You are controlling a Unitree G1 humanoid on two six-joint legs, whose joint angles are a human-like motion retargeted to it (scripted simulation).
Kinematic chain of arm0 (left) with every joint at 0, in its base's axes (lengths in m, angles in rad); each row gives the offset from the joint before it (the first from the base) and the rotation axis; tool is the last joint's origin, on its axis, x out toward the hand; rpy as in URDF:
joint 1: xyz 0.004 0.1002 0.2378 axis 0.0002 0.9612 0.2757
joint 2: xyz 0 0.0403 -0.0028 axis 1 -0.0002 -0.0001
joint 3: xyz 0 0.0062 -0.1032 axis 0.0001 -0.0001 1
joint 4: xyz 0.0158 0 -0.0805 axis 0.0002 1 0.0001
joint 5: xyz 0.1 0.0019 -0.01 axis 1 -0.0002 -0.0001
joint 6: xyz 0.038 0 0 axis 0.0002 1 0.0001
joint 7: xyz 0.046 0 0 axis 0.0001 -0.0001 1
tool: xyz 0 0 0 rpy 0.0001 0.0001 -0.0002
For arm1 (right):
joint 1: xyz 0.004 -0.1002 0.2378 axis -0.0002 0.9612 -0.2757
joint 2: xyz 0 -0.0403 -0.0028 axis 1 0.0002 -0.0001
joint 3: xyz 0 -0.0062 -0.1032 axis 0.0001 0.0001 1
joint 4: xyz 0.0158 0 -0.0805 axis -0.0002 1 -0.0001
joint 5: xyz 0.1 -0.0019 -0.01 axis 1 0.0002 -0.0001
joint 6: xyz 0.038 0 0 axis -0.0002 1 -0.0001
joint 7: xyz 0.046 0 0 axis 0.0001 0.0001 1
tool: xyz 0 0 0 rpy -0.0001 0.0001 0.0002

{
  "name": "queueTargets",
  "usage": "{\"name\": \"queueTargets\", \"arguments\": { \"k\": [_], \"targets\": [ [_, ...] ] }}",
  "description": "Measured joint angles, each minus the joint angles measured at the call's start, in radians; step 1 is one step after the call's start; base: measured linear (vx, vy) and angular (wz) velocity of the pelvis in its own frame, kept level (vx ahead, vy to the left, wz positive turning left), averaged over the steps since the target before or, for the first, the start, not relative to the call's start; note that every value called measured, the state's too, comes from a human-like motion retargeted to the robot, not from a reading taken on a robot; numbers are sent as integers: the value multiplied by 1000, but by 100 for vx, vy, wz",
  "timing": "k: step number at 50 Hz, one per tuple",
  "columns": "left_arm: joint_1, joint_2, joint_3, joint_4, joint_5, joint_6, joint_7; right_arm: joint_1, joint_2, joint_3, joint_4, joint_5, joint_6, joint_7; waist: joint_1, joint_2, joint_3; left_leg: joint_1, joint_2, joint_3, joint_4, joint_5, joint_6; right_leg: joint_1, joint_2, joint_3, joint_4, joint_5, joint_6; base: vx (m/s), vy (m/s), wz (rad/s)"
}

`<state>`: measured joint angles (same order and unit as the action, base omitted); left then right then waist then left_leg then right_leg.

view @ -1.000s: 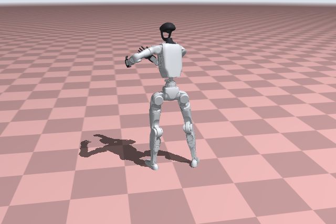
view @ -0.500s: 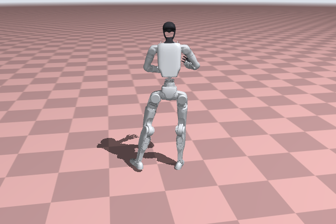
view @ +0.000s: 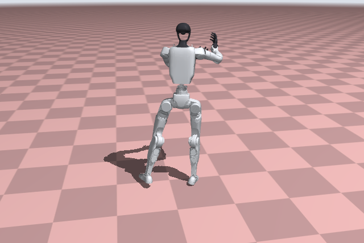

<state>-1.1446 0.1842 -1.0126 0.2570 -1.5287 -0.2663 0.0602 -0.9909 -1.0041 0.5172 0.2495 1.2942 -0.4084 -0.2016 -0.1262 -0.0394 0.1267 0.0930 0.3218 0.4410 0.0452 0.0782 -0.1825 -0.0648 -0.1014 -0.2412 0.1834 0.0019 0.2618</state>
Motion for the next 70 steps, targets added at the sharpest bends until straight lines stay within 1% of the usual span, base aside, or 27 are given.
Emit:
{"name": "queueTargets", "arguments": {
  "k": [8, 15, 17, 20, 22, 25, 27, 33, 35, 36, 37, 38, 39, 40, 42, 43, 44, 45, 47, 49, 52, 60, 62, 63, 65, 67, 70],
  "targets": [
    [222, 102, 48, -17, 59, 59, -15, 115, 207, -25, 16, -189, 47, -68, 7, 34, 63, -1, -31, 23, -62, -117, 9, -47, -21, -14, 19, -12, 0, -12, 20, 11],
    [494, 247, 106, -24, 138, 103, -37, 305, 476, -88, 77, -307, 59, -165, 94, 43, 113, -32, -68, 41, -114, -150, -8, -66, -36, -25, -63, 48, 0, -17, 23, 7],
    [568, 304, 128, -39, 171, 120, -58, 348, 532, -73, 79, -424, 86, -197, 122, 47, 120, -43, -84, 34, -119, -154, -21, -59, -50, -32, -92, 70, 0, -13, 29, 31],
    [667, 398, 165, -71, 198, 138, -97, 426, 631, -69, 60, -349, 74, -161, 158, 57, 127, -55, -116, 10, -119, -162, -41, -37, -85, -48, -124, 102, 0, -8, 34, 53],
    [730, 460, 199, -98, 216, 147, -111, 448, 656, -23, 49, -528, 128, -199, 183, 69, 128, -59, -141, -13, -112, -169, -52, -21, -116, -61, -126, 119, 0, -3, 37, 71],
    [798, 560, 240, -141, 210, 148, -129, 487, 709, 16, 20, -539, 137, -191, 217, 92, 126, -61, -181, -60, -94, -180, -60, 6, -171, -85, -101, 138, 0, 2, 36, 88],
    [824, 636, 271, -171, 195, 154, -129, 469, 715, 67, 10, -738, 198, -238, 244, 111, 121, -65, -196, -92, -79, -184, -61, 13, -197, -102, -67, 148, -8, 5, 28, 84],
    [788, 891, 304, -239, 112, 160, -140, 385, 782, 125, -22, -756, 209, -259, 344, 171, 77, -79, -201, -168, -47, -183, -44, 17, -224, -154, 20, 184, -65, 7, 16, 64],
    [747, 973, 303, -253, 77, 159, -153, 349, 818, 115, -36, -582, 149, -228, 370, 185, 64, -80, -202, -189, -43, -180, -37, 22, -229, -168, 39, 194, -81, 9, 10, 50],
    [728, 1006, 306, -256, 70, 164, -158, 304, 813, 128, -32, -688, 186, -243, 383, 189, 55, -79, -203, -196, -43, -179, -34, 23, -231, -170, 45, 199, -82, 9, 8, 41],
    [710, 1038, 307, -259, 58, 166, -165, 274, 821, 130, -33, -689, 191, -237, 394, 192, 47, -78, -204, -203, -43, -177, -32, 25, -232, -172, 50, 204, -84, 9, 6, 36],
    [692, 1068, 307, -260, 38, 166, -176, 272, 855, 107, -47, -479, 131, -188, 402, 196, 40, -77, -204, -210, -43, -175, -33, 30, -232, -174, 51, 209, -87, 9, 5, 32],
    [678, 1094, 309, -262, 29, 168, -184, 245, 864, 105, -46, -475, 130, -184, 411, 198, 31, -76, -204, -214, -44, -173, -34, 32, -232, -173, 52, 213, -85, 9, 4, 26],
    [665, 1117, 313, -262, 25, 172, -190, 204, 860, 114, -38, -574, 160, -201, 420, 198, 20, -76, -205, -217, -45, -171, -34, 32, -232, -169, 53, 217, -82, 8, 3, 18],
    [646, 1155, 319, -262, 7, 176, -207, 177, 896, 97, -52, -451, 128, -173, 431, 197, 6, -76, -205, -221, -46, -168, -40, 36, -230, -159, 49, 221, -74, 8, 1, 11],
    [638, 1170, 322, -261, 8, 179, -213, 142, 889, 106, -44, -559, 155, -198, 436, 194, -1, -76, -206, -220, -46, -166, -41, 36, -230, -152, 47, 221, -68, 7, -1, 3],
    [631, 1182, 324, -260, 4, 181, -220, 131, 903, 100, -49, -519, 142, -190, 440, 192, -6, -77, -206, -219, -45, -165, -43, 37, -229, -145, 44, 219, -63, 6, -3, -1],
    [626, 1192, 325, -259, -2, 183, -226, 133, 927, 86, -60, -406, 110, -165, 442, 190, -10, -78, -206, -219, -44, -164, -45, 38, -228, -139, 40, 217, -59, 6, -5, -6],
    [618, 1198, 327, -252, 10, 187, -231, 96, 922, 93, -46, -540, 141, -197, 447, 180, -15, -82, -208, -212, -40, -163, -45, 38, -228, -127, 33, 205, -46, 4, -7, -13],
    [615, 1192, 327, -244, 17, 187, -232, 110, 952, 73, -56, -406, 101, -163, 447, 170, -13, -86, -208, -203, -35, -163, -44, 40, -226, -120, 23, 187, -39, 3, -10, -20],
    [620, 1155, 328, -225, 47, 185, -221, 125, 963, 63, -49, -394, 95, -152, 446, 148, -4, -93, -208, -184, -27, -165, -40, 42, -225, -120, 3, 147, -33, 0, -14, -32],
    [712, 905, 374, -149, 198, 182, -171, 272, 948, 61, -17, -379, 92, -135, 415, 84, 55, -106, -194, -100, -14, -170, -20, 34, -207, -142, -64, 23, -28, -3, -23, -54],
    [760, 805, 419, -121, 262, 198, -163, 266, 870, 115, 13, -865, 224, -214, 393, 81, 71, -104, -181, -74, -16, -168, -15, 21, -193, -130, -72, 2, -23, -4, -30, -71],
    [779, 766, 427, -109, 248, 213, -175, 287, 845, 116, 28, -931, 234, -137, 380, 79, 75, -104, -168, -66, -13, -165, -20, 17, -180, -121, -77, -6, -22, -3, -32, -71],
    [816, 676, 457, -89, 272, 223, -164, 297, 779, 147, 58, -1293, 307, -117, 350, 74, 86, -101, -149, -42, -13, -159, -15, 1, -160, -100, -79, -15, -15, -1, -34, -71],
    [846, 582, 475, -78, 254, 201, -109, 384, 802, 106, 11, -846, 174, -187, 310, 75, 97, -93, -124, -20, -13, -152, -13, -7, -134, -84, -78, -16, -9, 2, -35, -64],
    [865, 469, 474, -70, 250, 197, -93, 463, 779, 36, -10, -433, 79, -70, 252, 72, 100, -82, -79, 11, -10, -135, -7, -25, -87, -54, -74, -12, 0, 4, -38, -71]
  ]
}}
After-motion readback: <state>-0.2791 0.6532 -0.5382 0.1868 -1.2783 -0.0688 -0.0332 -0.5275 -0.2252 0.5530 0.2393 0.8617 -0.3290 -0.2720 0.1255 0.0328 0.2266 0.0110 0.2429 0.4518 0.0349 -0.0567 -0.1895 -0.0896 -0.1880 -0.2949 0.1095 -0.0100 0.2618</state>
